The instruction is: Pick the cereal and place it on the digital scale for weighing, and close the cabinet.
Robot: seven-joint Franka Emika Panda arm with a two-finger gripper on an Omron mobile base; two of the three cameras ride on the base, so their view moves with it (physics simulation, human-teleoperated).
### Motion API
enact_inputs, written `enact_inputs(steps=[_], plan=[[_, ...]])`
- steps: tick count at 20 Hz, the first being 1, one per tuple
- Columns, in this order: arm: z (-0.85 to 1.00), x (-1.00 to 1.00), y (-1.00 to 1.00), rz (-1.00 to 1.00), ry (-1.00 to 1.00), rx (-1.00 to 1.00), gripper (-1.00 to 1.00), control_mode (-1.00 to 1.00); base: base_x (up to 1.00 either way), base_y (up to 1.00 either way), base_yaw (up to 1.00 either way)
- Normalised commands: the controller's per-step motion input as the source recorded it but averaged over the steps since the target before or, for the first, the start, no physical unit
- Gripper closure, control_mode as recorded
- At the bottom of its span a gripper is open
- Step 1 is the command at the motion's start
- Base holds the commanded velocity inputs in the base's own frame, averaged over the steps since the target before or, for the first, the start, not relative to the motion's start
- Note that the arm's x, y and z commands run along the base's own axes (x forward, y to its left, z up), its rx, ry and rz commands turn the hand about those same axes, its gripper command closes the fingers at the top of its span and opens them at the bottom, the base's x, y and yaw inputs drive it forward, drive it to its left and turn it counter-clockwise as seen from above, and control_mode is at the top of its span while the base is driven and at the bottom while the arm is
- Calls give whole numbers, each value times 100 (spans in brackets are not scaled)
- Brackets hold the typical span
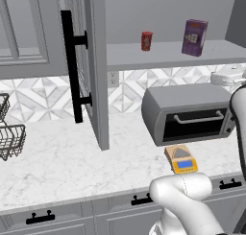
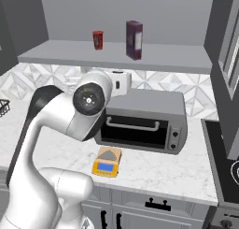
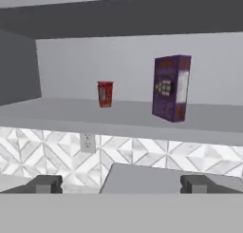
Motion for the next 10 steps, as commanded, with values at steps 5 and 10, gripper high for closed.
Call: enact_inputs(steps=[5, 10], plan=[[66, 0, -14, 0, -37, 0, -100, -100, 0, 0, 0], [52, 19, -23, 0, 2, 2, -100, -100, 0, 0, 0]])
